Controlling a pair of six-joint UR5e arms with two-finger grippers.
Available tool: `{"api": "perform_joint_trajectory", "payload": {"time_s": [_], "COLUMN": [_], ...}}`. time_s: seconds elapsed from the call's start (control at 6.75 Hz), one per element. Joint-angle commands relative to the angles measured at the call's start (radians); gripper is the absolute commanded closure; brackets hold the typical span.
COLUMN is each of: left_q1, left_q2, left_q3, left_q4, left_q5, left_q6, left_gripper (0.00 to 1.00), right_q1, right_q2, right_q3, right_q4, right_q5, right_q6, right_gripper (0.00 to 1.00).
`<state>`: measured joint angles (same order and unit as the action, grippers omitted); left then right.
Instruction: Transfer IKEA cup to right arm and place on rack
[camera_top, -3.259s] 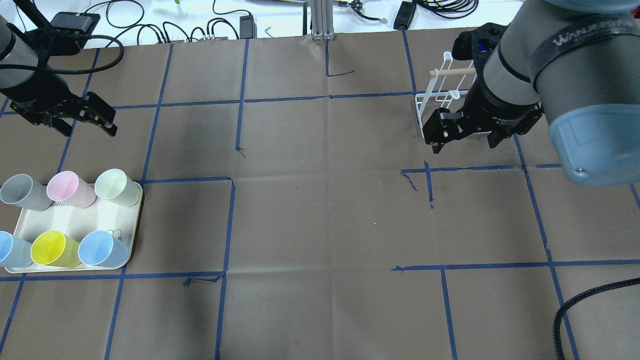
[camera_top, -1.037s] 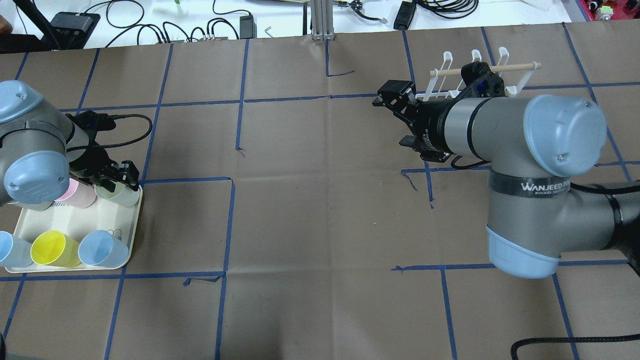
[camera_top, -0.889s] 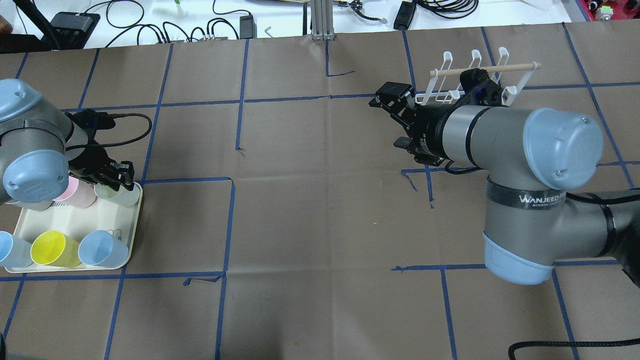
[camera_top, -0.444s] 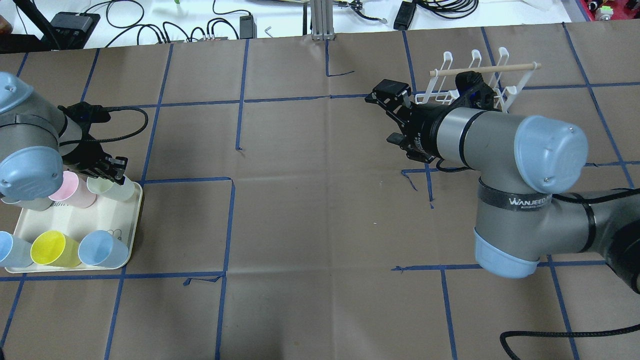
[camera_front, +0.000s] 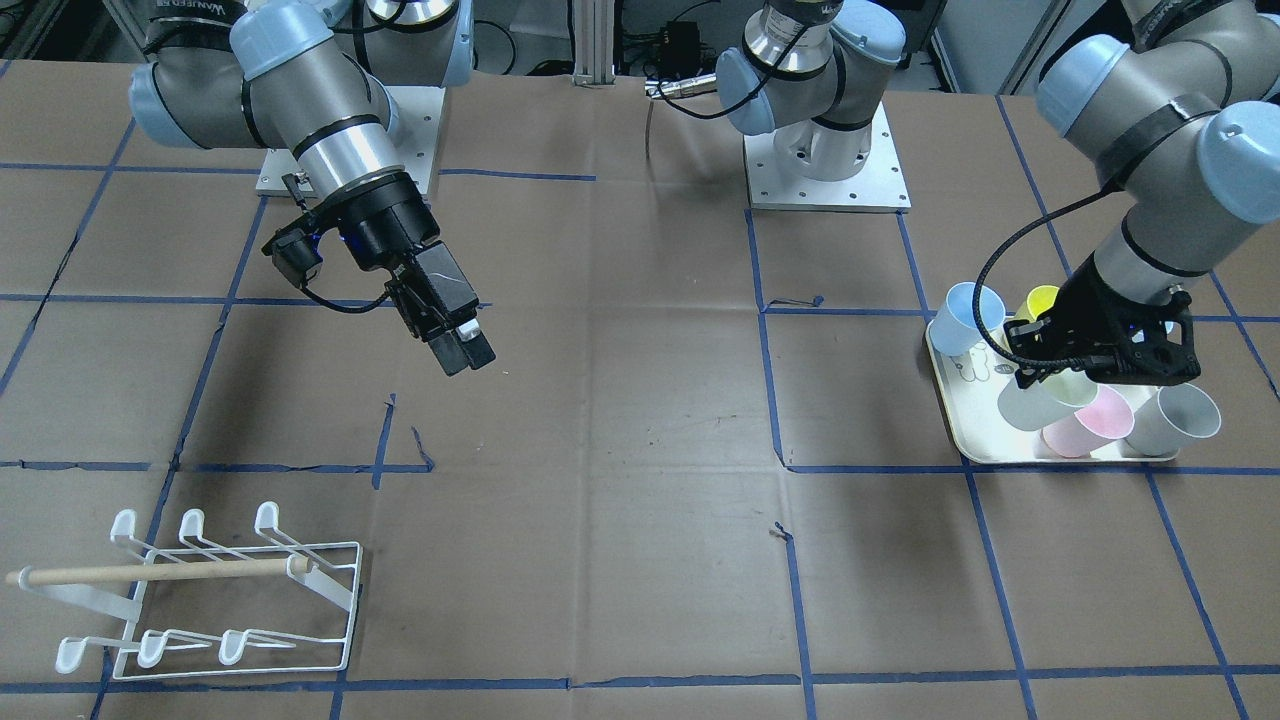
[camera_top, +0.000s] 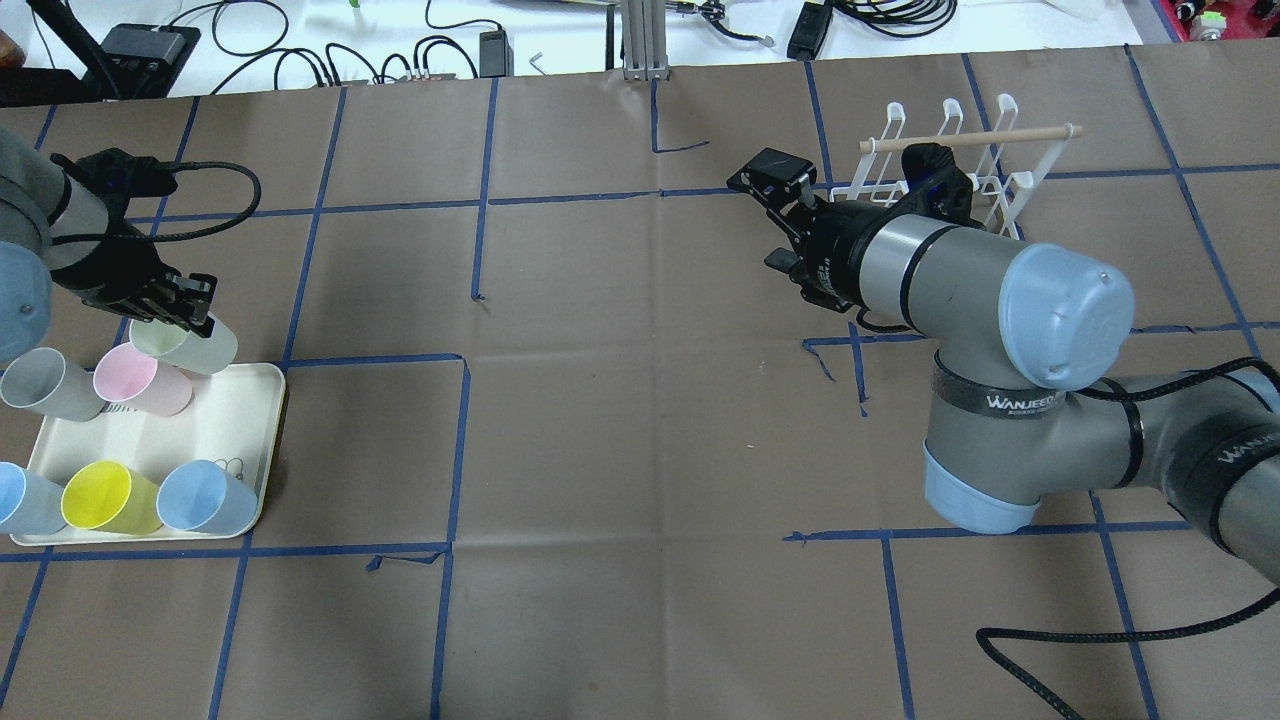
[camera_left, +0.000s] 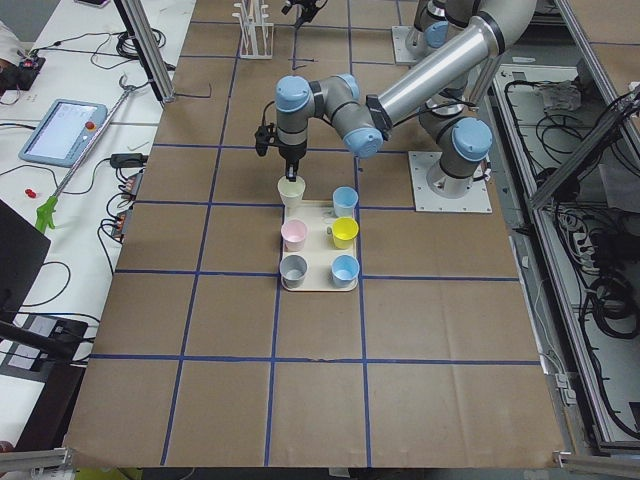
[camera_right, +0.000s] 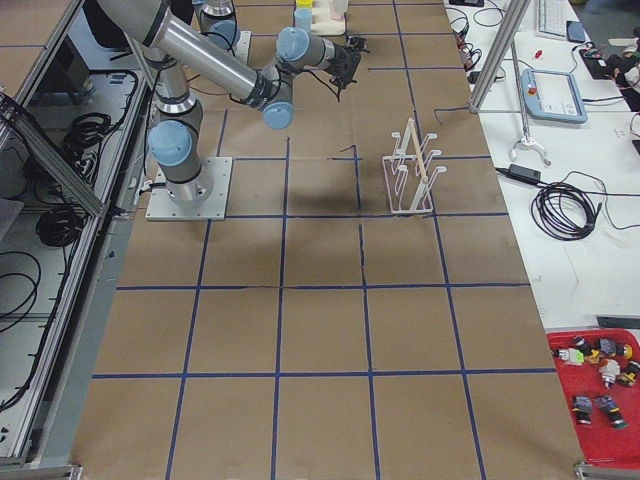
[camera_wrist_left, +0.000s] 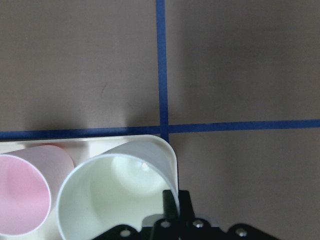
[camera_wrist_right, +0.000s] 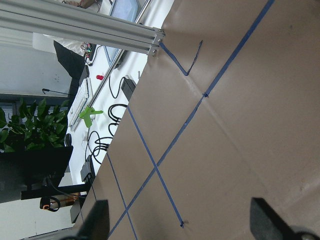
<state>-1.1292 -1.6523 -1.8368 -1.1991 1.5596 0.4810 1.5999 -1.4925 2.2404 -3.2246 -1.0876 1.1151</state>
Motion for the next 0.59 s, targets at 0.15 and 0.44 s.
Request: {"api": "perform_joint_trajectory", "payload": {"time_s": [0.15, 0.44], "left_q1": [-0.032, -0.04], "left_q2": [-0.016, -0.023], "left_q3": [0.238, 0.246], "left_q4": [-0.243, -0.165], "left_q5": [-0.016, -0.265], "left_q6": [0.008, 0.03], "left_gripper": [1.0, 1.0], "right_q1": [-0.001, -0.001], "right_q2": [0.009, 0.012], "right_q3": [-0.001, -0.001], "right_q4": [-0.02, -0.021], "right_q5": [0.002, 0.0], "right_q6": [0.011, 0.011], "right_gripper": [0.0, 0.0]}}
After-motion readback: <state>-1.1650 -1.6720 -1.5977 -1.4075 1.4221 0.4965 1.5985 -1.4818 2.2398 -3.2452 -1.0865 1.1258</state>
